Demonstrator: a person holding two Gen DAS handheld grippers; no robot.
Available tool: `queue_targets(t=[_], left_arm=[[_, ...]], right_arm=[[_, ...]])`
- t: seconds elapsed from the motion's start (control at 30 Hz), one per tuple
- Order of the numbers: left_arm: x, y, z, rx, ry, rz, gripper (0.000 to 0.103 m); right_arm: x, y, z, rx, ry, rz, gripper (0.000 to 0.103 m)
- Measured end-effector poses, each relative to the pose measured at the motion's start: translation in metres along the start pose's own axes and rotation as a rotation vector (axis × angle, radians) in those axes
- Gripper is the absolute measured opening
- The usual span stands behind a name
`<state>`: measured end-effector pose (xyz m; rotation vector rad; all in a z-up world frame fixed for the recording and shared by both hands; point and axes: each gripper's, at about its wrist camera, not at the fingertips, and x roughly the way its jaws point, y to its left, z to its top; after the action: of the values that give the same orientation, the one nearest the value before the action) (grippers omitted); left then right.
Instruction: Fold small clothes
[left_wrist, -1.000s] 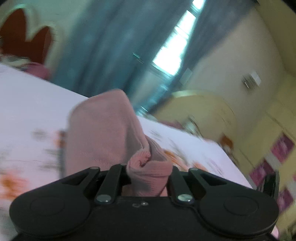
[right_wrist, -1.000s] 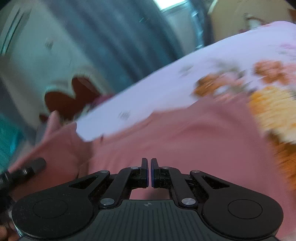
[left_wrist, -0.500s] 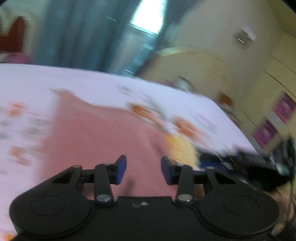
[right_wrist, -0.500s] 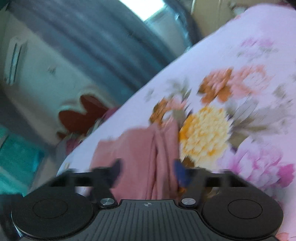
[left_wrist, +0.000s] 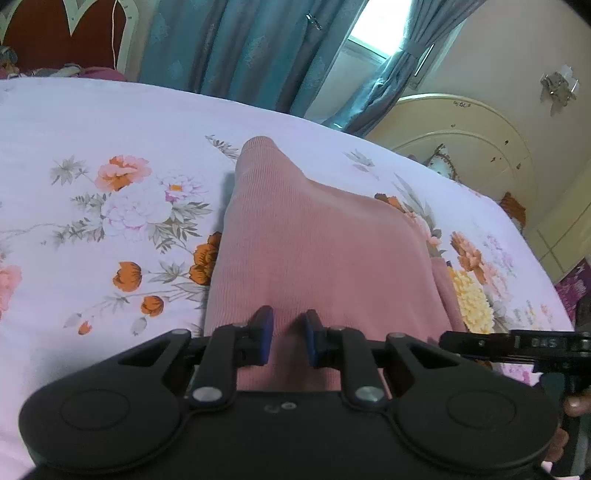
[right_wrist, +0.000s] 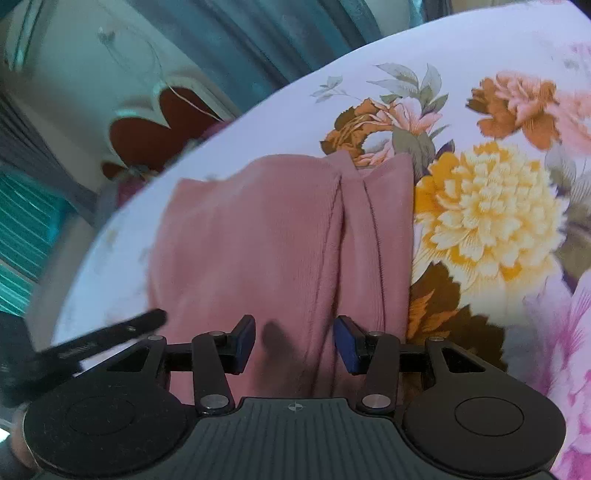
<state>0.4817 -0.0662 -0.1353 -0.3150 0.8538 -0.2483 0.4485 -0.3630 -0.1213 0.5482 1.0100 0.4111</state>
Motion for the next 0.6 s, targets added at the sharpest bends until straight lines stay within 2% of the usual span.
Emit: queue_targets(t=[0.2,0.23,0.27,0.3,0.33,0.37,0.53,0.6], left_arm=[[0.000,0.008,0.004,0.021,0.025,-0.046,0.018],[-0.001,0.006,0.006,0.040,0.028,-0.044,0.018],[-0.005,0.002,0.009,0.072,0.011,-0.034,0.018],[-0.012,-0.002,0.012,0.113,-0.033,-0.017,0.018],[-0.017,-0.005,0.014,0.141,-0.067,-0.011,0.018],[-0.016,-0.005,0.019,0.153,-0.067,-0.023,0.019],[-0.005,-0.013,0.028,0.201,-0.006,-0.133,0.019],[0.002,-0.024,0.025,0.228,0.022,-0.149,0.019]], right_arm=[[0.012,0.007,0.003,-0.032,0.029,-0.034,0.047],[0.013,0.010,0.003,-0.046,0.031,-0.037,0.036],[0.015,0.015,0.003,-0.067,0.029,-0.050,0.018],[0.016,0.019,0.003,-0.084,0.032,-0.062,0.012],[0.016,0.023,0.004,-0.096,0.022,-0.065,0.012],[0.018,0.026,0.007,-0.117,0.003,-0.073,0.012],[-0.014,0.048,0.005,-0.206,-0.088,-0.114,0.011],[-0.031,0.049,0.004,-0.242,-0.115,-0.136,0.011]])
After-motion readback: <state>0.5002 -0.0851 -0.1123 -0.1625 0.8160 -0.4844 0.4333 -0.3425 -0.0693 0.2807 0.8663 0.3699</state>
